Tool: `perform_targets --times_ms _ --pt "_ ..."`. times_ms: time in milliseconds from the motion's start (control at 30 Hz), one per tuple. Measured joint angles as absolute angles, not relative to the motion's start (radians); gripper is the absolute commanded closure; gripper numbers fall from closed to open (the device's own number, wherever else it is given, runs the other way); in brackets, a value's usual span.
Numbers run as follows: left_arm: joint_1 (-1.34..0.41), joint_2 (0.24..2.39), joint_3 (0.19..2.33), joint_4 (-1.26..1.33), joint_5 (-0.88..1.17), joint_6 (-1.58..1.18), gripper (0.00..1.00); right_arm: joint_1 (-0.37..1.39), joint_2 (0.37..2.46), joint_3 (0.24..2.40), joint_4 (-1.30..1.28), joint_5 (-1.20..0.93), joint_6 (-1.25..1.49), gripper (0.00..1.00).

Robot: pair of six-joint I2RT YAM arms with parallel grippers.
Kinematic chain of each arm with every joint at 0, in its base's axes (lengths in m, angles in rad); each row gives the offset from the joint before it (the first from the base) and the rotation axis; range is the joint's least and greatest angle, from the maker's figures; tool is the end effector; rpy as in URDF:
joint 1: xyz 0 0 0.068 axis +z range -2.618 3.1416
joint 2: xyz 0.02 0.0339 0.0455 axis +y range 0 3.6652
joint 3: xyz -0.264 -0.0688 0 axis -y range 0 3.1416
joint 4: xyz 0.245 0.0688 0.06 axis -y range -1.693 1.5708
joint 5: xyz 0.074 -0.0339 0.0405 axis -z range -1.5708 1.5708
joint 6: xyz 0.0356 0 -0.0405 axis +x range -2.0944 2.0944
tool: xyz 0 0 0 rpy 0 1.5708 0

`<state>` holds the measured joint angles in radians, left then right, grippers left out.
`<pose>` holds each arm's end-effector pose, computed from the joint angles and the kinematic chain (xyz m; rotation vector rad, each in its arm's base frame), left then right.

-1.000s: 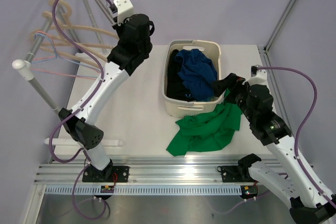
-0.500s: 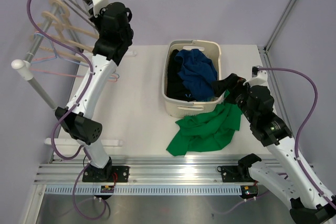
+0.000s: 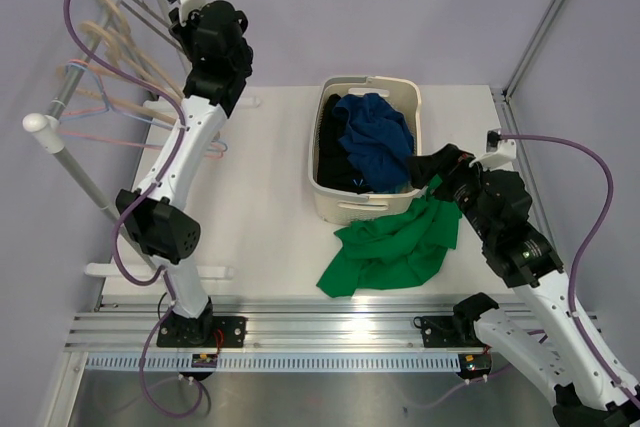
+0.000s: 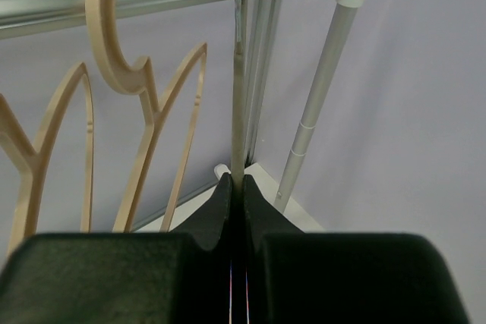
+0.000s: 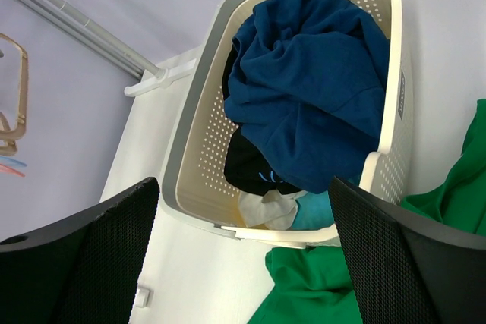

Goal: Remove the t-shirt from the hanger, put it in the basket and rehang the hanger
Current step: Place the hanger at the clothesline.

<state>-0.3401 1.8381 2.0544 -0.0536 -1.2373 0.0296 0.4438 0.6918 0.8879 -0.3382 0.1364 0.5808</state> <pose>0.3889 -0.1019 0.4932 -0.7604 1.3506 0.6191 0.1407 0.0615 0.3730 0.2233 1.7398 0.6400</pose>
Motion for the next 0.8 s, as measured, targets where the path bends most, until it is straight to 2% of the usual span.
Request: perform_targets --times_ms 800 --pt "-0.232 1.909 2.057 -0.093 -1.154 -0.086 1.00 0.444 0.647 0.882 -0.339 0.137 0.579 0.01"
